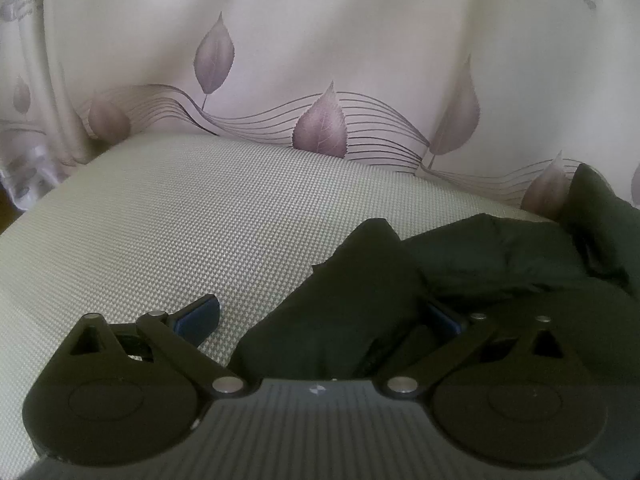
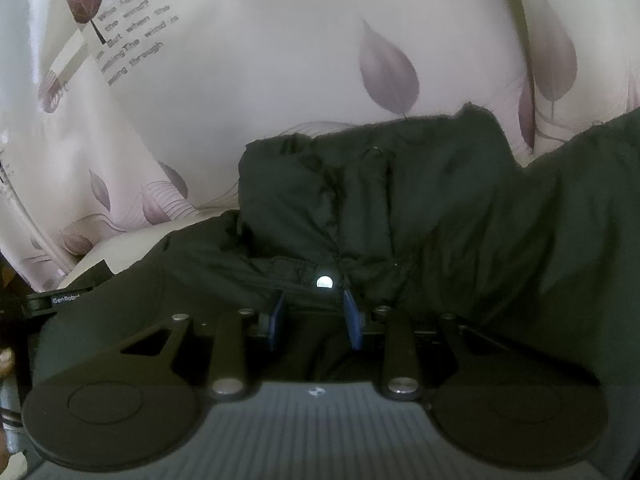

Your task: Fold large clothes

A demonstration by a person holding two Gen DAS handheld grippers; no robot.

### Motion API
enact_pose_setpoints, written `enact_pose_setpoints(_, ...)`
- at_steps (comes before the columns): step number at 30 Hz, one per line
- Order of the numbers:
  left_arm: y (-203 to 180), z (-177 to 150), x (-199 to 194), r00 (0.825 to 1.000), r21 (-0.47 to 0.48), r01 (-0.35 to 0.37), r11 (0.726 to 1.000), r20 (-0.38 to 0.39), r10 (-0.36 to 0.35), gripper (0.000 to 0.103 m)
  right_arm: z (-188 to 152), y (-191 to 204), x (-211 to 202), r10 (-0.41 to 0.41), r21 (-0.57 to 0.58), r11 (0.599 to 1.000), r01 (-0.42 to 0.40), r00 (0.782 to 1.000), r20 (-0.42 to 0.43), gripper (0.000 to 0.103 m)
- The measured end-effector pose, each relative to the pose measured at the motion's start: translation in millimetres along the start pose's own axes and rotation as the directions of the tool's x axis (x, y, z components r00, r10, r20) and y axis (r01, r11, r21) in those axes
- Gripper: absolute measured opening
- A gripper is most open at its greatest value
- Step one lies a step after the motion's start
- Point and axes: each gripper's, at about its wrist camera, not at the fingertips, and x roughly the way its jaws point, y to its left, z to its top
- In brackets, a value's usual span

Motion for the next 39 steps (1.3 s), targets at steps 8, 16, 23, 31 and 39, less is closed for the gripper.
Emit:
enact_pose_setpoints(8,-2,0,-1,1.0,0.012,-0.023,1.0,0.006,0.023,0.103,15,21,-17,-0.087,-0.067,0.994,0.086,0.996,-0.014,0.034)
enact_pose_setpoints(16,-2,-1,-4,1.0,0.012,-0.027,1.0,0.003,0.027,0.103,14,107,-36,0.017,-0.343,0.939,-0.01,1.0,0.018,0.034)
enact_pose_setpoints(23,-1,0,-5,1.0,0.005,-0.018,1.0,0.007,0.018,0.103,-13,91,10,-0.027,-0.344,0.939,0.008,0.998,-0.051,0.031)
enact_pose_setpoints(31,-2,-1,-5,0.999,0.02,-0.034,0.999,0.006,0.034,0.103,-6,79,6,0.03,-0.271,0.961,-0.053,0.996,-0.089,0.032)
enact_pose_setpoints(39,-2,-2,-5,0.999,0.022,-0.038,0.999,0.006,0.038,0.103,22,21,-115,-0.065,-0.23,0.968,0.096,0.988,0.142,0.048)
